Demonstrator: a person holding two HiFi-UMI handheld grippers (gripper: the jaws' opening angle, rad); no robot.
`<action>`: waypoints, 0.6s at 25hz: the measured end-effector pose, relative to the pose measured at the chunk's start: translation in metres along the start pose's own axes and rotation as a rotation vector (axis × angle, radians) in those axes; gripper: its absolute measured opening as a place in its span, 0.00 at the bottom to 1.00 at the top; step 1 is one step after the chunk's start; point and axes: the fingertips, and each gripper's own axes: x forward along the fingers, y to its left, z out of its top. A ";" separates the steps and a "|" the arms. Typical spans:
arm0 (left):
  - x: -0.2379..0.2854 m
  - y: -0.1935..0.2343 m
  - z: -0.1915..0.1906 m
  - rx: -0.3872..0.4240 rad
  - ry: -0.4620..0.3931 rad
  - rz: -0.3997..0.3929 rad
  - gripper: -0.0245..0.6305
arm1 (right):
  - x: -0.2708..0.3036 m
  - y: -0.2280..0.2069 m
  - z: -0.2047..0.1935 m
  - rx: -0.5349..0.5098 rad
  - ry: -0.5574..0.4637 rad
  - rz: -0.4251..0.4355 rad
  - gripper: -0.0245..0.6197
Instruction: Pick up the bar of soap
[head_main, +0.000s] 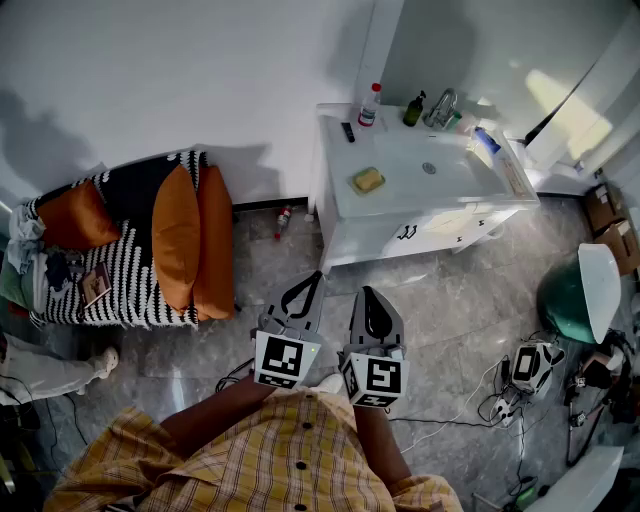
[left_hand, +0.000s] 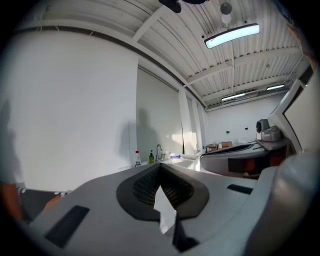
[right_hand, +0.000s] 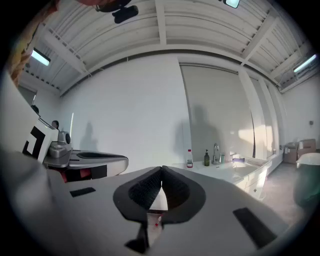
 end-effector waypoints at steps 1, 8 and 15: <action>0.001 0.000 -0.001 -0.001 0.002 0.001 0.05 | 0.000 -0.002 -0.001 -0.001 0.001 -0.001 0.07; 0.005 -0.003 0.000 0.000 0.008 0.004 0.05 | 0.000 -0.010 -0.002 0.005 0.004 -0.002 0.07; 0.010 -0.015 -0.001 0.004 0.017 0.019 0.05 | -0.006 -0.023 -0.004 0.015 0.002 0.015 0.07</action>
